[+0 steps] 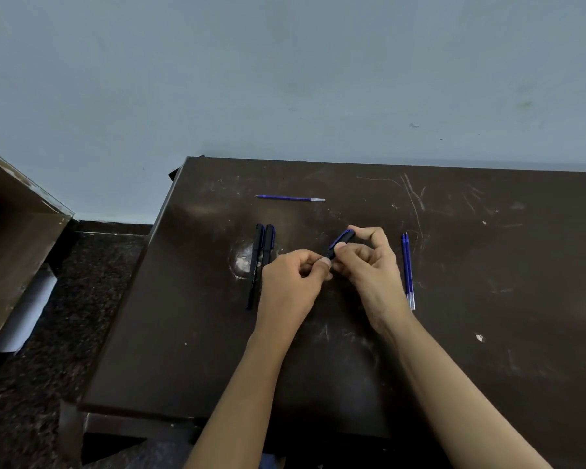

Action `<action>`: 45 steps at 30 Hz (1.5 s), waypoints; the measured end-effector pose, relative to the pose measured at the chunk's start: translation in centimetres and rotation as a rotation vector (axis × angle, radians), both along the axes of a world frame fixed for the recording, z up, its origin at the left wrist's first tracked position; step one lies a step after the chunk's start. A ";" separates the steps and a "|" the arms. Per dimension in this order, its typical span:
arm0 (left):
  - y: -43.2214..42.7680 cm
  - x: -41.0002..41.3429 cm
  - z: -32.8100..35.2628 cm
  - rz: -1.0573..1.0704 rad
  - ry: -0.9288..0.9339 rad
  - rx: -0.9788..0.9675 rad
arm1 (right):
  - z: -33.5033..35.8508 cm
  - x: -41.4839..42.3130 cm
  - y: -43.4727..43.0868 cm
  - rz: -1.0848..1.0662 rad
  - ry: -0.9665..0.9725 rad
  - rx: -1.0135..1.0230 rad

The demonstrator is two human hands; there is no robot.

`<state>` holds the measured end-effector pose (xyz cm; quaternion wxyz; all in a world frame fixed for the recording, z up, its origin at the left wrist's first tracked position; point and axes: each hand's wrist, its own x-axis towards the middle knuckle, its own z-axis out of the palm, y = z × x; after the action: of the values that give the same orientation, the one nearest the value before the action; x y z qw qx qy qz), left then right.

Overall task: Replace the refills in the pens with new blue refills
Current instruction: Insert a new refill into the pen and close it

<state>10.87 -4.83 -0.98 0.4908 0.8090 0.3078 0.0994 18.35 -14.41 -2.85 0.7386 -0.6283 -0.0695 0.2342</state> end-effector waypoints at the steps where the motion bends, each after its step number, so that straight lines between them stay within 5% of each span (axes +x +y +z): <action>1: -0.1 0.0 0.0 0.013 -0.001 0.007 | -0.1 -0.2 0.1 0.000 -0.008 -0.010; 12: -0.3 -0.2 -0.2 0.003 0.027 0.207 | -0.2 -0.5 0.5 0.069 -0.016 -0.166; 18: -1.4 0.5 -0.9 -0.062 0.094 -0.097 | -0.2 0.4 0.0 0.002 0.057 -0.149; 21: -1.4 0.5 -1.2 -0.049 0.092 -0.174 | -0.8 0.4 -0.2 -0.036 -0.084 -0.290; 25: -1.2 0.5 -1.5 -0.005 0.072 -0.039 | -0.7 -0.4 0.1 -0.045 -0.278 -0.476; 45: -2.0 1.4 -2.8 -0.187 0.111 0.038 | -3.0 -0.1 1.1 -0.086 -0.558 -0.759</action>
<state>12.24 -6.82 -3.74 0.4648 0.8476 0.2557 0.0137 18.24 -13.28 -5.85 0.4187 -0.8952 -0.1487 0.0345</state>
